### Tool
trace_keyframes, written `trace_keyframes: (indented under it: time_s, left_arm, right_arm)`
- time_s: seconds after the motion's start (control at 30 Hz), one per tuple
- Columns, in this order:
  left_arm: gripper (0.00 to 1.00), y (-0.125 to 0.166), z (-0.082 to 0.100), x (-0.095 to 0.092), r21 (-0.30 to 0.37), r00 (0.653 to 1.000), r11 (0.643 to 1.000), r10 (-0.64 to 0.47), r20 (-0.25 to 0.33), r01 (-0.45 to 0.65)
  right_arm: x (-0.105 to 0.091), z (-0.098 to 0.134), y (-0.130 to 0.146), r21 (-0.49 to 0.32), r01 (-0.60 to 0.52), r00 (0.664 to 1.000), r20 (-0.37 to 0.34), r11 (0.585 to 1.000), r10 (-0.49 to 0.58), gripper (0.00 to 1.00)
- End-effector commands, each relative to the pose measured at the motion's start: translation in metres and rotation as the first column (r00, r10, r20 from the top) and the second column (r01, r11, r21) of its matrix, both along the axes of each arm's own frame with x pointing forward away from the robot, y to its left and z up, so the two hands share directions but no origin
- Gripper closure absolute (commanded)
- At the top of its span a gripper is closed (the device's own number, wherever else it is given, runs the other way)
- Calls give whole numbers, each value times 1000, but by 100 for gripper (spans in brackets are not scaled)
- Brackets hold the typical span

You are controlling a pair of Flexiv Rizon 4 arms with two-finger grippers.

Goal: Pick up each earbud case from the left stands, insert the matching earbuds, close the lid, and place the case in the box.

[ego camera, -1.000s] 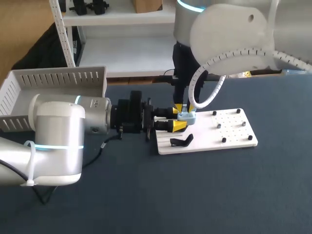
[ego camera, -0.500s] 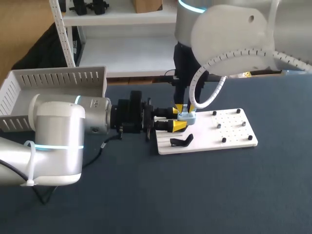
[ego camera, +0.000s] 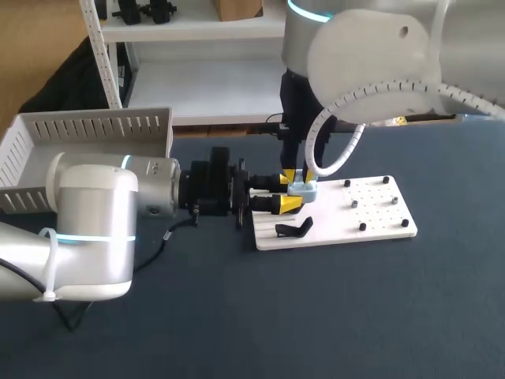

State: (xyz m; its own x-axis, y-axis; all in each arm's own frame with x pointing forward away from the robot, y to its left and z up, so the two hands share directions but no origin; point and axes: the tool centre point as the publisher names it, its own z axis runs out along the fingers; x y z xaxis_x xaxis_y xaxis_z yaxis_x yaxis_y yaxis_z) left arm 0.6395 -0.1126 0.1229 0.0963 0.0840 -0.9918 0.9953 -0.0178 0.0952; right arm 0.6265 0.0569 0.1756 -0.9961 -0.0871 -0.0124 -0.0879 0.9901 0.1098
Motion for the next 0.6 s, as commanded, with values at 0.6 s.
trace_keyframes:
  time_s: [0.6]
  left_arm:
    - [100,0,0,-1,-1,1000,1000,7,3,-7]
  right_arm:
    - [1,-6,2,-19,-19,1000,-21,1000,19,70]
